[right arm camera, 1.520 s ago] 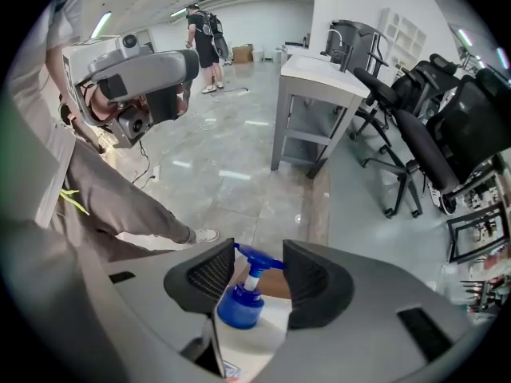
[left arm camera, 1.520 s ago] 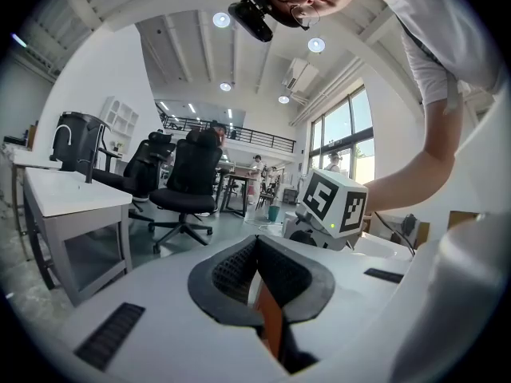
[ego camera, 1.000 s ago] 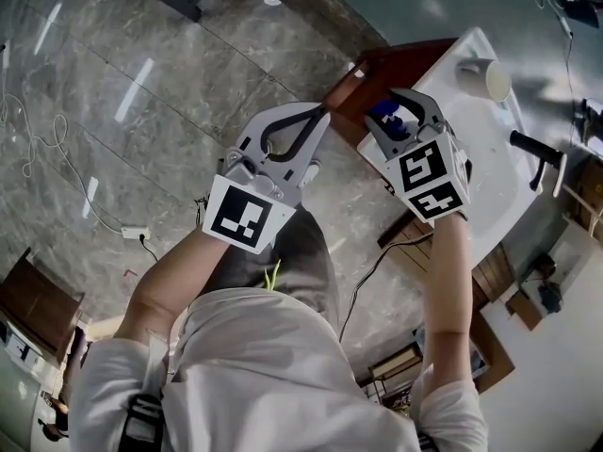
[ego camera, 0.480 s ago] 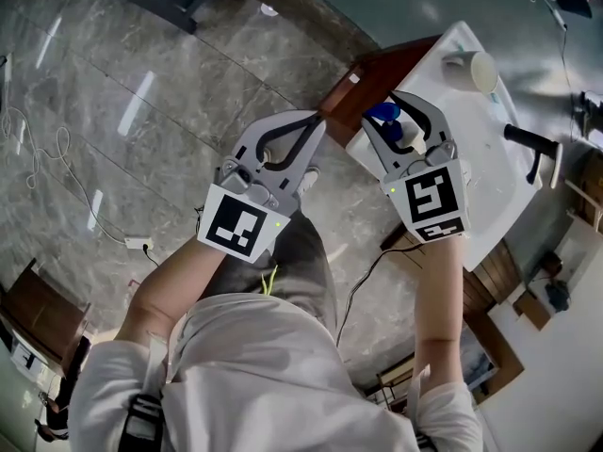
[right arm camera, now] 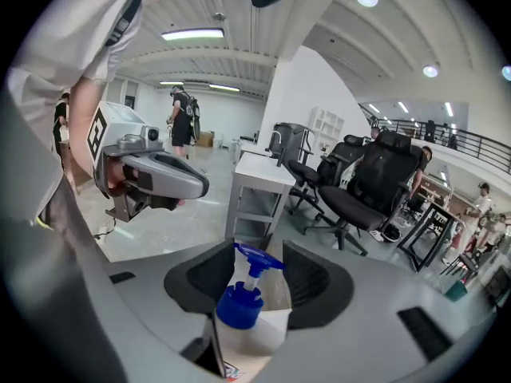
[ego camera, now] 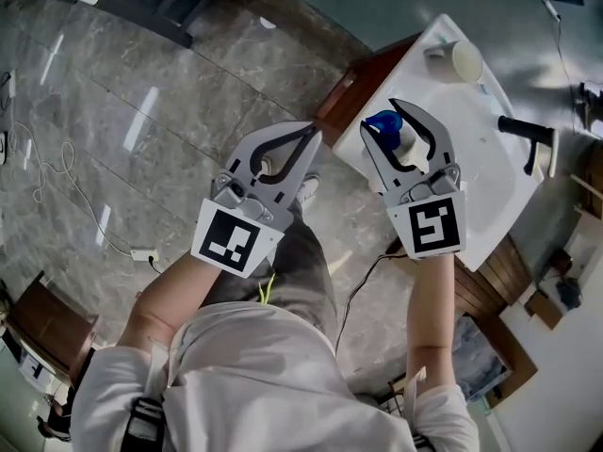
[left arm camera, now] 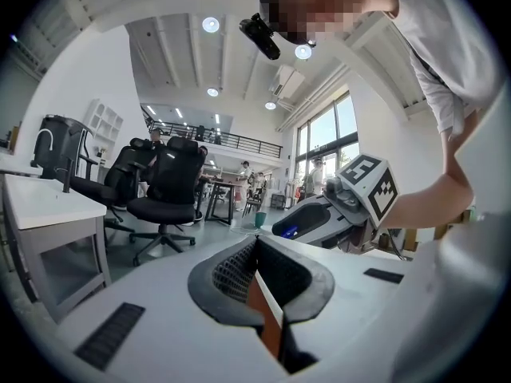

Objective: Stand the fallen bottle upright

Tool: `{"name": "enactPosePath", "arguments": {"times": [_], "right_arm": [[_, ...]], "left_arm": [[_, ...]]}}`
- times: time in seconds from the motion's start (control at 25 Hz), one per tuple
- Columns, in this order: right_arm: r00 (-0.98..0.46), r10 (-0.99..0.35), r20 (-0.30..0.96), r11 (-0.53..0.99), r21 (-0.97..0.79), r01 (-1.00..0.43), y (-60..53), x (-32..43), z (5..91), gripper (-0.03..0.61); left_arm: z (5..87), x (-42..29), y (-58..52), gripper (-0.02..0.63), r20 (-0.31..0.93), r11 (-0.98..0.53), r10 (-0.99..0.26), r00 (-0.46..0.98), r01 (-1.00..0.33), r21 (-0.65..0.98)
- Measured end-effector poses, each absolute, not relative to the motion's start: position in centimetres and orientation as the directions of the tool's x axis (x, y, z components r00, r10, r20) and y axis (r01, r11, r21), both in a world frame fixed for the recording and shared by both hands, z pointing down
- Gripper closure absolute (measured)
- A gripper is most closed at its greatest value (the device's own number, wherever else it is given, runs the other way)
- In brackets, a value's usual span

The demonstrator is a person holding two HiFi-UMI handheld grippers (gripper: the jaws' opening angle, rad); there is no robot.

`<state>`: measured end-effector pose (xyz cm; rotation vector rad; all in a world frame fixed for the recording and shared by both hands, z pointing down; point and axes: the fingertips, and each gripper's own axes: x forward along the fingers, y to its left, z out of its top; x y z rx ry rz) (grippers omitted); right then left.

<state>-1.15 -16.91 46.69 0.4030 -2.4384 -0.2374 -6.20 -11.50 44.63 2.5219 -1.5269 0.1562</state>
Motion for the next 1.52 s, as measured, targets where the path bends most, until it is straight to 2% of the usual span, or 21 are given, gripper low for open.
{"name": "enactPosePath", "arguments": {"times": [0.32, 0.76, 1.04, 1.52], "right_arm": [[-0.782, -0.407, 0.471, 0.908, 0.304, -0.289, -16.1, 1.5, 44.7, 0.376], [-0.837, -0.450, 0.311, 0.890, 0.225, -0.396, -15.3, 3.6, 42.0, 0.376], [-0.861, -0.434, 0.265, 0.898, 0.206, -0.389, -15.2, 4.6, 41.2, 0.376], [-0.877, -0.400, 0.267, 0.913, 0.200, -0.356, -14.5, 7.0, 41.0, 0.377]], "left_arm": [[43.7, -3.5, -10.8, 0.597, 0.175, -0.450, -0.867, 0.466, -0.884, 0.126], [42.0, -2.3, -10.1, 0.596, 0.180, -0.399, -0.892, 0.415, -0.909, 0.120], [41.3, -1.0, -10.3, 0.597, 0.173, -0.395, -0.896, 0.409, -0.912, 0.110], [41.2, 0.8, -10.8, 0.597, 0.176, -0.391, -0.898, 0.403, -0.915, 0.100]]}}
